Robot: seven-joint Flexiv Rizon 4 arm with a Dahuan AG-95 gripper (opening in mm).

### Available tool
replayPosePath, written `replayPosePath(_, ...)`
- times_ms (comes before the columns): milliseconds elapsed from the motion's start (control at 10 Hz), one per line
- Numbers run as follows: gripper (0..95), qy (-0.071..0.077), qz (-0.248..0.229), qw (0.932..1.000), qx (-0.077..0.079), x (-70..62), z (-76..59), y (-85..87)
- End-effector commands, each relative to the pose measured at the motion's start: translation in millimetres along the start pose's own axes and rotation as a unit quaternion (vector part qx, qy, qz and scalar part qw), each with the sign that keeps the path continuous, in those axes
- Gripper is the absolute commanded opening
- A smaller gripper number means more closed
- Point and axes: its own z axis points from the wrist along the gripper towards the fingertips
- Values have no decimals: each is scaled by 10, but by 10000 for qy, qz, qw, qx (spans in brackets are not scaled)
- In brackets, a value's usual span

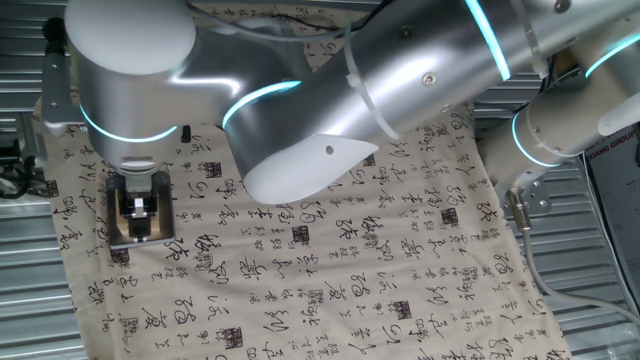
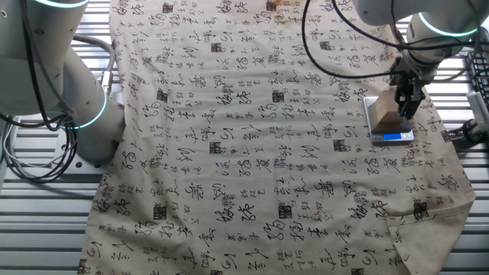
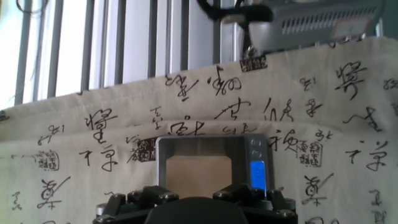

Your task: Remove the object from the scale

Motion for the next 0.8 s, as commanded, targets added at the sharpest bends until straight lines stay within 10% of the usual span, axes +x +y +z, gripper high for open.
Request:
replayPosePath(100, 760, 5, 2, 10000, 6, -10, 5, 12)
replayPosePath(800, 760, -19, 4, 10000, 5, -13, 82, 5)
